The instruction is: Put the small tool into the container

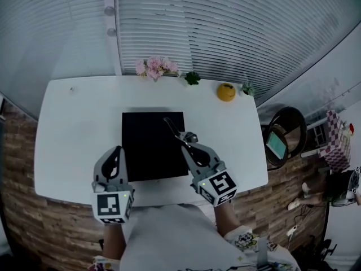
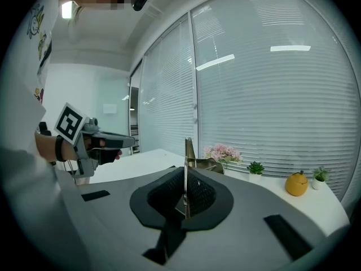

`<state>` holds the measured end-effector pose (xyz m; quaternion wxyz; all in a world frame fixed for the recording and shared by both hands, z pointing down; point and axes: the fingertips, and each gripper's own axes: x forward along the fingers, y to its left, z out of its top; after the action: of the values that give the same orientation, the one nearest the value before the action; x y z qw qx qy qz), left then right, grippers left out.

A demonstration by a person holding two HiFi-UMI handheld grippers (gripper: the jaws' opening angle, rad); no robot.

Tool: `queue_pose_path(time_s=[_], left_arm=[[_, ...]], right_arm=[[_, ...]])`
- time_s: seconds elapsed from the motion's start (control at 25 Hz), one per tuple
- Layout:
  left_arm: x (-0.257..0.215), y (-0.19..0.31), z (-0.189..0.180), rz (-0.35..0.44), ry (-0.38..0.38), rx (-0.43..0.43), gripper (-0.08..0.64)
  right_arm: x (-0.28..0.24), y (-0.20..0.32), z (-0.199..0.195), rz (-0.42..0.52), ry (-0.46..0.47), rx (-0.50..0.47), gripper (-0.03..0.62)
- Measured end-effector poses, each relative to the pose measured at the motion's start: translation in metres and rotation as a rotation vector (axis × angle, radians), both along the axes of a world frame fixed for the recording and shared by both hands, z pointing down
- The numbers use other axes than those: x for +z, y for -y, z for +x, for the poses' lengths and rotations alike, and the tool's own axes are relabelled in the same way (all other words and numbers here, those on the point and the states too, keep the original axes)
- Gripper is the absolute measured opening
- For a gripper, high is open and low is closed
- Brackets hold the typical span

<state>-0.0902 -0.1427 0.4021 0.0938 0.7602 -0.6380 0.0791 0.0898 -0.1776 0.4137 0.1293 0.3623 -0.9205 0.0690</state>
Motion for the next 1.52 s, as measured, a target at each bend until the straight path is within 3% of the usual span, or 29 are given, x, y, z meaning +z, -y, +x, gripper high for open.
queue_pose_path(time_s=[0.48,1.52], left_arm=[[0.003,0.001,-0.006,-0.023,0.002,0.050,0.005],[0.049,-0.025,0.010,-0.118,-0.020,0.088,0.005]], right_arm=[[0.013,-0.011,-0.028,-0.090,-0.030,-0.083,0.000],[0.076,-0.045,-0.063,-0.347,-0.246,-0.505,0.001]])
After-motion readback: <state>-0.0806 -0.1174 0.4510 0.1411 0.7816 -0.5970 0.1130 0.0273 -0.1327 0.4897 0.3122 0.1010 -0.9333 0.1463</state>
